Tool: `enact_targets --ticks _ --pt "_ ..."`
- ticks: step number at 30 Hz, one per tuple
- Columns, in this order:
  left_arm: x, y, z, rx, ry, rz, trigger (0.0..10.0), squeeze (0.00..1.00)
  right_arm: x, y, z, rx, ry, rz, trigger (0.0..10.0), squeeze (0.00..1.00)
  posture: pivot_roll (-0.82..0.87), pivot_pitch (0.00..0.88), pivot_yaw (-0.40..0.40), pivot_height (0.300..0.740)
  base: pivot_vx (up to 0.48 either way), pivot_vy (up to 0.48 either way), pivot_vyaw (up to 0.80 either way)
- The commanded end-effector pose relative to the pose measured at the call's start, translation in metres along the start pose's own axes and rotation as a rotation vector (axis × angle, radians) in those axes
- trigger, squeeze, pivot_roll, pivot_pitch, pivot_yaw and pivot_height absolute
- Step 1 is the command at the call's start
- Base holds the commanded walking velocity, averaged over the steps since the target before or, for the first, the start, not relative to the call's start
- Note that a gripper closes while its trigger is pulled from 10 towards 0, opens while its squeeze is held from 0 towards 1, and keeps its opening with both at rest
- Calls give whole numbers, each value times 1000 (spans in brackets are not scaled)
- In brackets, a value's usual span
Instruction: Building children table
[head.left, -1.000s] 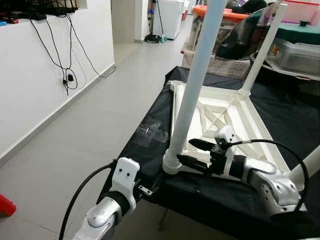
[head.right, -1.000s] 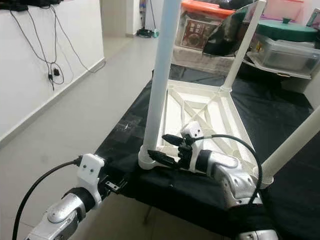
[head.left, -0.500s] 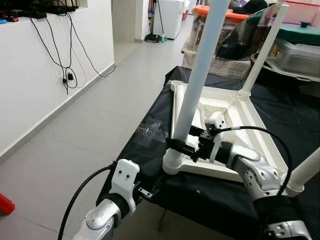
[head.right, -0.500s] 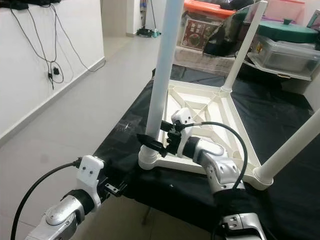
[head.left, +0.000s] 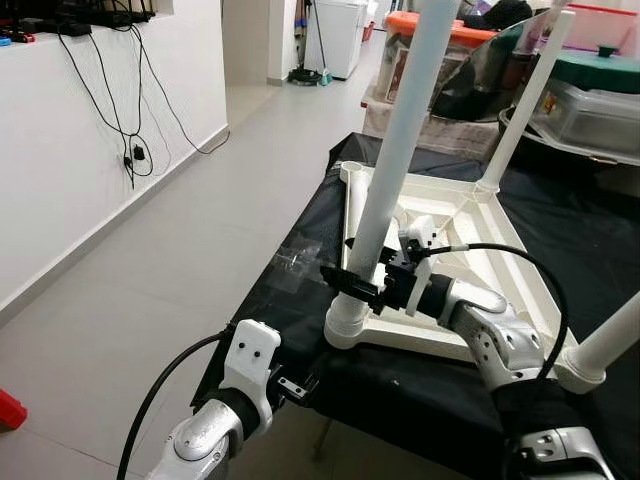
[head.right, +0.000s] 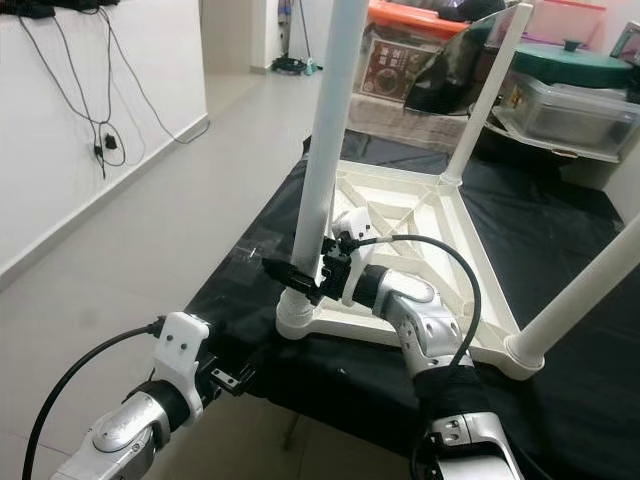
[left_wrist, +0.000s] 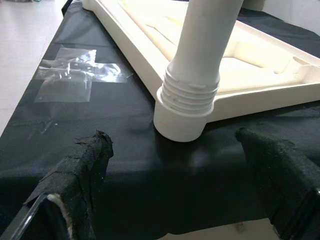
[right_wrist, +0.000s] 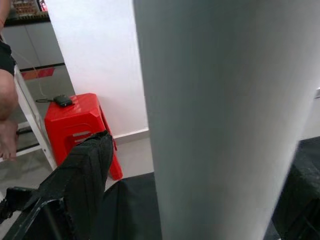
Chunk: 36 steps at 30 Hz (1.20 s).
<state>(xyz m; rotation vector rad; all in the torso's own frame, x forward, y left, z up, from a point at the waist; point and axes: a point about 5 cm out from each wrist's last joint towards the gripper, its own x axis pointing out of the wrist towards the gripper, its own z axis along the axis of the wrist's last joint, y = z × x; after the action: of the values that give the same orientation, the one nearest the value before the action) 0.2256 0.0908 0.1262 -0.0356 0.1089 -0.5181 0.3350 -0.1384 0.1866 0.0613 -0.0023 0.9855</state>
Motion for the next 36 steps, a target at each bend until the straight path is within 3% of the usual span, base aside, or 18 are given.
enact_targets --ticks 1,8,9,10,11,22,29,33,35,36 --pt "-1 -3 1 0 2 -15 10000 0 1 -1 3 -7 -22 -5 10000 0 193 0 -135 740 0 0 0" --pt "-1 -4 1 3 2 -14 10000 0 7 -3 4 -7 -40 -27 10000 0 195 0 -138 740 0 0 0" --pt "-1 -4 1 5 2 -13 10000 0 8 -3 3 -8 -41 -28 2196 0 196 0 -138 740 0 0 0" --pt "-1 -4 1 5 2 -13 10000 0 8 -3 3 -8 -41 -28 2196 0 196 0 -138 740 0 0 0" --pt "-1 -4 1 5 2 -13 10000 0 9 -3 3 -8 -42 -28 0 0 196 0 -138 740 0 0 0" --pt "-2 -4 0 5 7 -13 10000 0 10 0 -4 -6 -48 -55 0 0 194 0 -137 740 0 0 0" --pt "-2 -3 -1 7 6 -17 10000 0 3 -1 -12 -10 -58 -186 0 0 190 0 -132 740 0 0 0" --pt "0 -3 -1 8 5 -16 10000 0 -19 -15 -21 -46 -35 -542 0 0 177 0 -120 740 0 0 0" --pt "0 -3 -1 8 5 -16 10000 0 -19 -15 -21 -46 -35 -542 0 0 177 0 -120 740 0 0 0" --pt "2 -2 -2 10 2 -19 10000 0 -32 -22 -26 -41 -13 -753 0 0 167 0 -115 740 0 0 0"
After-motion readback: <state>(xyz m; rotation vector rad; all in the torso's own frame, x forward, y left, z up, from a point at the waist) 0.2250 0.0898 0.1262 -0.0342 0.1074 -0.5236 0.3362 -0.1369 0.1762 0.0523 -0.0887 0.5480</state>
